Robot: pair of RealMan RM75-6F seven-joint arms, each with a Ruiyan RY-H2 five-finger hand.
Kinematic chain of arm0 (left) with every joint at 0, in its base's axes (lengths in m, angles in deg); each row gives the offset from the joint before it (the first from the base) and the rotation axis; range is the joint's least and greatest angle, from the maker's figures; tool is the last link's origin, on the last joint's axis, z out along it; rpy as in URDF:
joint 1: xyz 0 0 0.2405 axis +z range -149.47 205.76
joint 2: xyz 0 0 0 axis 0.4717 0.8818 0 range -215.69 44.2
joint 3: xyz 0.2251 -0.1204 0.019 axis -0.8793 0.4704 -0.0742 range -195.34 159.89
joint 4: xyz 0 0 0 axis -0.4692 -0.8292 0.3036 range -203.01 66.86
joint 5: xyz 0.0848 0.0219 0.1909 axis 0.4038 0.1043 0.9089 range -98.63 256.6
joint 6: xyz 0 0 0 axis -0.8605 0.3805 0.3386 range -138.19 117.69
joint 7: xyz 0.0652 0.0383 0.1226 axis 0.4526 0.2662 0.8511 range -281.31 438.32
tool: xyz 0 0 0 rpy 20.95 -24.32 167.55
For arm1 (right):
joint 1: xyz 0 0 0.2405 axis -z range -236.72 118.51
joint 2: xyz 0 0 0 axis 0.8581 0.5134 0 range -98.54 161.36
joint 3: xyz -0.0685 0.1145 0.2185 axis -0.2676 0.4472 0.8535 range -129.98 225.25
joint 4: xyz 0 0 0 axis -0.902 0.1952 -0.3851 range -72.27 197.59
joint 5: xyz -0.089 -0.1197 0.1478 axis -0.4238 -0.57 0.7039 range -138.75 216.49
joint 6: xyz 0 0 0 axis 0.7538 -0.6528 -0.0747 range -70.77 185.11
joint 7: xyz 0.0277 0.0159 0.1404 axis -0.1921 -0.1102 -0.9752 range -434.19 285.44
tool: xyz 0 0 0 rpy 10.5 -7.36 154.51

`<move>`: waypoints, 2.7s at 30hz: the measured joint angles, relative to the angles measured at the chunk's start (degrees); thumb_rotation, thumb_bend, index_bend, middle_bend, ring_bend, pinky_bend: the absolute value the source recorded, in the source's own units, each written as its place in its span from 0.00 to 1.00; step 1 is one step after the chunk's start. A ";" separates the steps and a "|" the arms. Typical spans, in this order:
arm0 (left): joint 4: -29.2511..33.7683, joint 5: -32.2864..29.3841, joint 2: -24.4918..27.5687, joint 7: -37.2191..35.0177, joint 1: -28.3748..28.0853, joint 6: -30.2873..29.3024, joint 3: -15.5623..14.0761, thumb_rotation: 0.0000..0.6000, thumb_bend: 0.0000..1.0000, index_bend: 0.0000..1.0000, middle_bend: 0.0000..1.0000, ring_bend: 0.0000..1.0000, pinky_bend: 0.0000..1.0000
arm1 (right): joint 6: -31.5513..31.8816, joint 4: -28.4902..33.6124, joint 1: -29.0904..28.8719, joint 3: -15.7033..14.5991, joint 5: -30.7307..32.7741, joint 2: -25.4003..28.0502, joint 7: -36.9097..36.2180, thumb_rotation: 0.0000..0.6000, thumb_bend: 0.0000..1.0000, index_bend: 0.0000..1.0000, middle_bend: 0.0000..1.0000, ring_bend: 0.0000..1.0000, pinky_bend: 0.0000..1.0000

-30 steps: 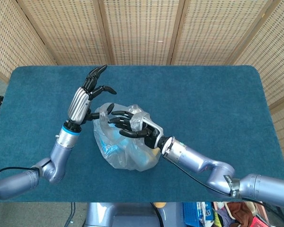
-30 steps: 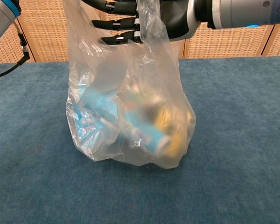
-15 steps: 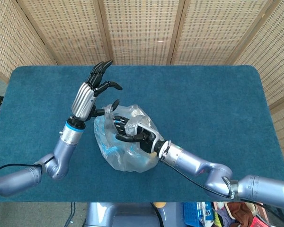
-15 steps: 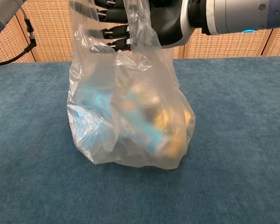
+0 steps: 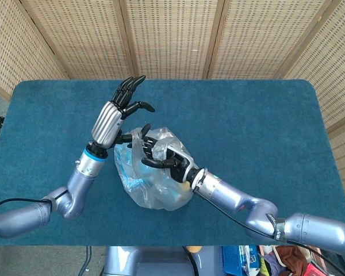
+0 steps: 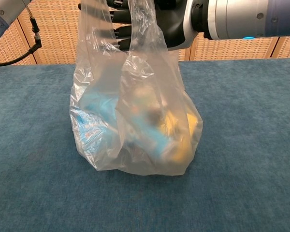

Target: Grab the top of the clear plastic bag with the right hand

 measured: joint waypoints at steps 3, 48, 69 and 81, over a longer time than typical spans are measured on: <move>-0.06 -0.20 -0.31 0.01 -0.26 0.29 0.15 1.00 0.38 0.39 0.00 0.00 0.00 | -0.16 -0.06 0.07 0.33 0.12 -0.44 0.30 1.00 0.28 0.21 0.24 0.06 0.00; 1.67 -4.08 -3.60 1.21 -2.36 4.46 1.87 1.00 0.38 0.37 0.00 0.00 0.00 | -5.84 -2.46 0.32 5.71 2.21 -7.42 3.83 1.00 0.32 0.19 0.29 0.18 0.11; 3.11 -5.24 -3.06 2.42 -2.67 6.03 2.47 1.00 0.37 0.16 0.00 0.00 0.00 | -11.99 -1.46 3.02 8.43 2.09 -7.18 7.27 1.00 0.36 0.19 0.33 0.18 0.11; 4.00 -5.80 -1.48 0.82 -2.04 6.22 3.08 1.00 0.32 0.00 0.00 0.00 0.00 | -14.69 -2.42 4.52 9.92 3.93 -7.78 10.74 1.00 0.38 0.19 0.33 0.18 0.11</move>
